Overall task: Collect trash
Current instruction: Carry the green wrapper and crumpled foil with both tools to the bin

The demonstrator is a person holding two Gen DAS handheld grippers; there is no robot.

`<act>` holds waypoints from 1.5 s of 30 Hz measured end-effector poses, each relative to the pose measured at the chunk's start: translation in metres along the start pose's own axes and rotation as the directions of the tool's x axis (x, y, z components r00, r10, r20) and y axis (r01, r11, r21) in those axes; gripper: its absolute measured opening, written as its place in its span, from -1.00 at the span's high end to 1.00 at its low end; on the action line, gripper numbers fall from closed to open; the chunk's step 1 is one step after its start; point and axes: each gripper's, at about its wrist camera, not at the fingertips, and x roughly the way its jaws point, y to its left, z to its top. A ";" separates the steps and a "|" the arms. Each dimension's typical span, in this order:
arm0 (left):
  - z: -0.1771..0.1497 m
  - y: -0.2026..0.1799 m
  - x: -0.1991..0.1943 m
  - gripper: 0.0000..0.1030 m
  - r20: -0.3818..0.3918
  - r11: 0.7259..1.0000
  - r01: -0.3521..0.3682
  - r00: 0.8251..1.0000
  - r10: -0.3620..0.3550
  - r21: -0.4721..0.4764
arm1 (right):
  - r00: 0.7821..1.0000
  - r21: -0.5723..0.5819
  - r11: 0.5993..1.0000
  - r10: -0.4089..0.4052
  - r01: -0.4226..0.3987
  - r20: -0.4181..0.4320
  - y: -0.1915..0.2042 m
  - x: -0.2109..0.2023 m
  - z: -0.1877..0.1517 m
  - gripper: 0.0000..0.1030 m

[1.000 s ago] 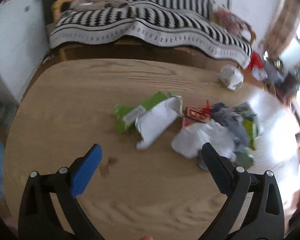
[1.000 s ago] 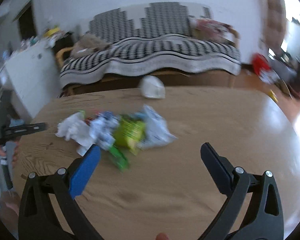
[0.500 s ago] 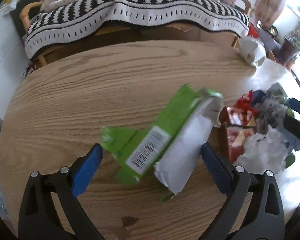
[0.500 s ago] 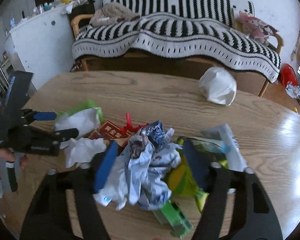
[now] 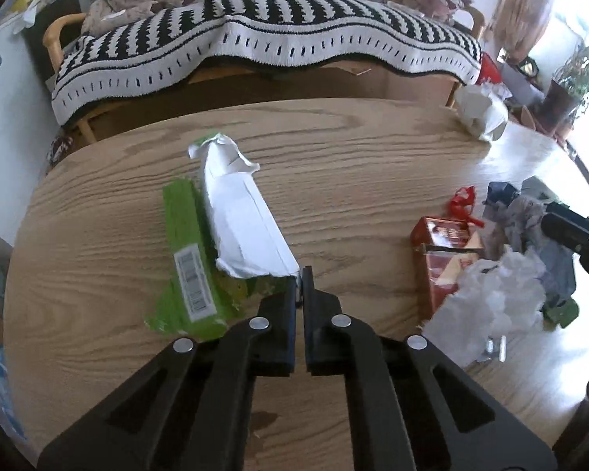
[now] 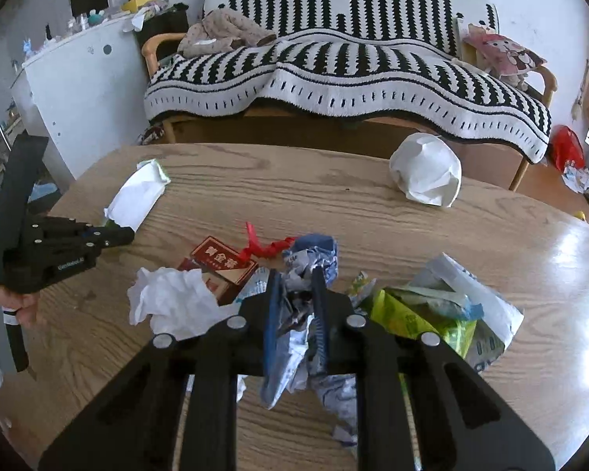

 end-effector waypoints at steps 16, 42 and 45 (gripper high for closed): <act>-0.026 -0.003 -0.042 0.98 0.023 1.000 0.011 1.000 -0.010 -0.026 | 0.993 0.097 0.994 0.046 -0.056 0.109 -0.028 -0.063 -0.008 0.68; -0.148 -0.325 -0.187 0.98 -0.031 0.865 0.416 0.905 -0.425 0.282 | 0.952 0.416 0.900 -0.229 0.128 0.202 -0.153 -0.342 -0.217 0.68; -0.191 -0.396 -0.184 0.98 -0.135 0.788 0.515 0.855 -0.501 0.336 | 0.945 0.487 0.861 -0.268 0.148 0.186 -0.178 -0.375 -0.270 0.68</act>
